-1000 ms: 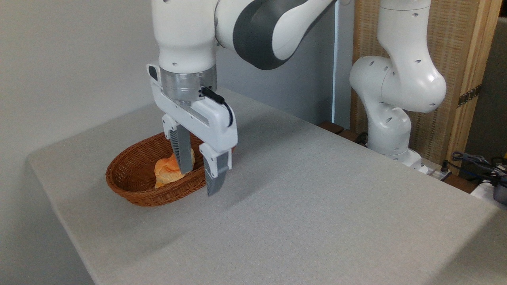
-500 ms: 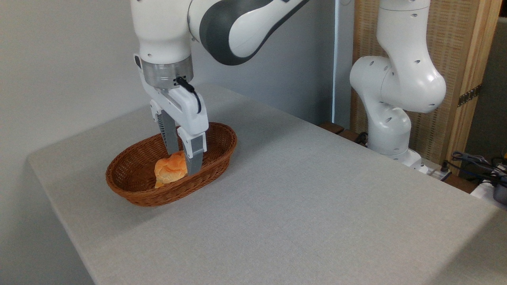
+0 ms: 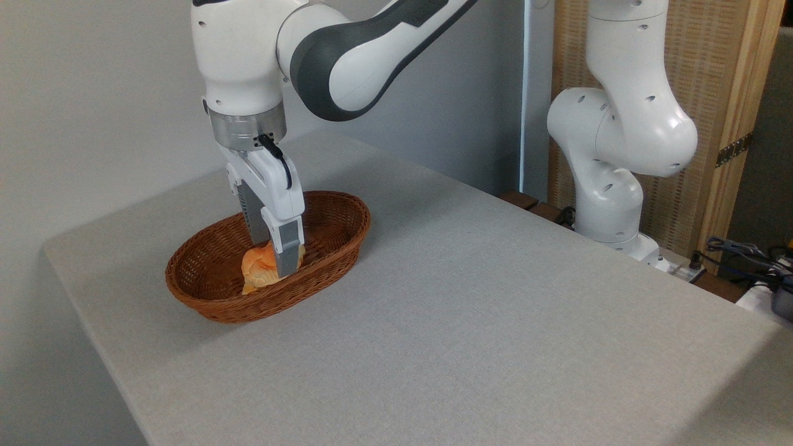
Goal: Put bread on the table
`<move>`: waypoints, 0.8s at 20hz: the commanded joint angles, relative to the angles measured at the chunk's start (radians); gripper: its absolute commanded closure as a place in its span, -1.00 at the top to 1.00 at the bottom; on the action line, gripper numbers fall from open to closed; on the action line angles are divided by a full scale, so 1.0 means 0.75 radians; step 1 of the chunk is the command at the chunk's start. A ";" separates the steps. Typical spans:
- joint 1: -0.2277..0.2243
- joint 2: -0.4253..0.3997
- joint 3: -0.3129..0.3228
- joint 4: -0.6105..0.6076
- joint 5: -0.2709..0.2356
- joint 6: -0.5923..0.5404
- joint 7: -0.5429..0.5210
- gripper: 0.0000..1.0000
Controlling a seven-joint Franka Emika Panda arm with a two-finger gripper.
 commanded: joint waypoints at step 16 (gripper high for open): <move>-0.004 0.037 -0.022 0.018 0.080 0.026 -0.003 -0.22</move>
